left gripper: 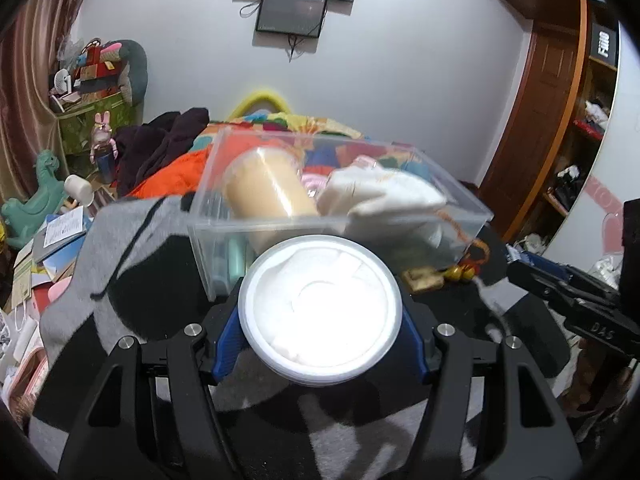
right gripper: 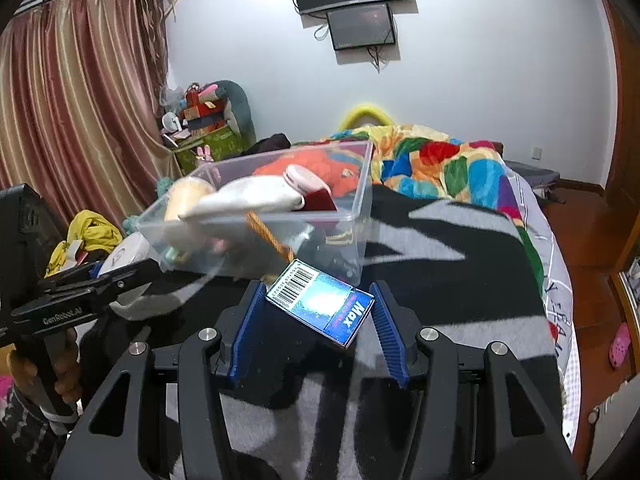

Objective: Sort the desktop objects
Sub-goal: 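Lower tin into bin and open left gripper while right gripper releases Mex box there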

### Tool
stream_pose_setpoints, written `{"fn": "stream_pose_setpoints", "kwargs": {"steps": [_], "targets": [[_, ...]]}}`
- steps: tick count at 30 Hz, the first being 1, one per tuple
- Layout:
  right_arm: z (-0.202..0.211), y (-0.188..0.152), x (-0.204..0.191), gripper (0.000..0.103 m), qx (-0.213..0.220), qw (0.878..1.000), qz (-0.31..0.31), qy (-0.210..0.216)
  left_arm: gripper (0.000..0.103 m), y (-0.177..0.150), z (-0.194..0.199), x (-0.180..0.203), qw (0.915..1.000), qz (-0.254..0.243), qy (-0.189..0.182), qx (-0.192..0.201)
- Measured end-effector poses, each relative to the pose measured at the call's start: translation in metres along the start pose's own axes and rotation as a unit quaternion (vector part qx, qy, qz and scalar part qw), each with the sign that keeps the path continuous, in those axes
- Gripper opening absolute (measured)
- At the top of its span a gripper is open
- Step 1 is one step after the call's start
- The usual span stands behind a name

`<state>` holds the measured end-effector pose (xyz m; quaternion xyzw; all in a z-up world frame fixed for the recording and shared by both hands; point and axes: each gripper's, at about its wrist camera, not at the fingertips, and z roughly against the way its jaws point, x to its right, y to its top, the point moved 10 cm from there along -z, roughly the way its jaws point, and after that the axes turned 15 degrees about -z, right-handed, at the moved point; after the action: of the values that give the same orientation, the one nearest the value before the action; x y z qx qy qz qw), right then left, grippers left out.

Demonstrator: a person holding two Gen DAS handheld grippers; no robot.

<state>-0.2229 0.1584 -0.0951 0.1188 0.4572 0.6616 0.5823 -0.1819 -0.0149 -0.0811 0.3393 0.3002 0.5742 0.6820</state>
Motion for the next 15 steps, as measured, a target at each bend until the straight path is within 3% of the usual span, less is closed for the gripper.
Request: {"fn": "stream_pose_setpoints", "kwargs": {"steps": [15], "targets": [[-0.005,0.041,-0.025,0.050,0.034,0.998,0.044,0.021,0.065,0.059,0.010,-0.013,0.9981,-0.019,0.004,0.059]]}}
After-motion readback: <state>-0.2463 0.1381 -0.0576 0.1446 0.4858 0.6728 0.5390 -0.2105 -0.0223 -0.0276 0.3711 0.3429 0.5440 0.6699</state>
